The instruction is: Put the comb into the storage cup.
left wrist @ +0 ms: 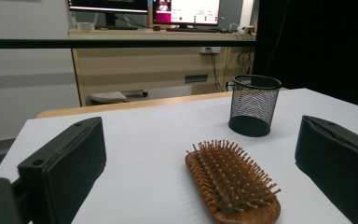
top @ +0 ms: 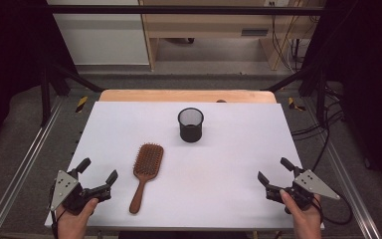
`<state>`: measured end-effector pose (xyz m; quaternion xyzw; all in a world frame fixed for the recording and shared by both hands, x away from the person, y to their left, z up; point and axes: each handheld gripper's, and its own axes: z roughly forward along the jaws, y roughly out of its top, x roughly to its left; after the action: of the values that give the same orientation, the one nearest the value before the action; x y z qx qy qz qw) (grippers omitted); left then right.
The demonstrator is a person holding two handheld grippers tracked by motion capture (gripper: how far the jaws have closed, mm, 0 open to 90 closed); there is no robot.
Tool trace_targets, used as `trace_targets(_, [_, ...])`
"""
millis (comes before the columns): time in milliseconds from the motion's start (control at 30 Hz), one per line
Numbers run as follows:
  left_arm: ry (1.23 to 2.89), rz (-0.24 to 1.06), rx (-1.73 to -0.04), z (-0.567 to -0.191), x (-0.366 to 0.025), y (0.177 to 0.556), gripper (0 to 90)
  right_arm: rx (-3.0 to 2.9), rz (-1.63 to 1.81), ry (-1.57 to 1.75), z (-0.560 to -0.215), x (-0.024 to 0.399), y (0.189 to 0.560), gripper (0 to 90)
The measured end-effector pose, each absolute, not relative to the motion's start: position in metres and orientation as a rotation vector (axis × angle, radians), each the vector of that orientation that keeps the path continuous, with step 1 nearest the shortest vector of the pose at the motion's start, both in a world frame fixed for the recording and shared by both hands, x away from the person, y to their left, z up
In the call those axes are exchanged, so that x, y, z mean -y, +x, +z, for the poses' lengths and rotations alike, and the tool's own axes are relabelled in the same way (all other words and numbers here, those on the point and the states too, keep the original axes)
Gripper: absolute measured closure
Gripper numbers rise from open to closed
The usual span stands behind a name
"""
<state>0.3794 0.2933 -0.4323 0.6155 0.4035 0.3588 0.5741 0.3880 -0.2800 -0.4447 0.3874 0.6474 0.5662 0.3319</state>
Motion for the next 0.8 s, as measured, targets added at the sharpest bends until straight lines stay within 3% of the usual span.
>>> trace_targets(800, [1.500, 0.791, -0.930, -0.431, -0.266, 0.387, 2.9, -1.704, 1.448, 1.029, -0.447, 0.278, 0.388, 7.3])
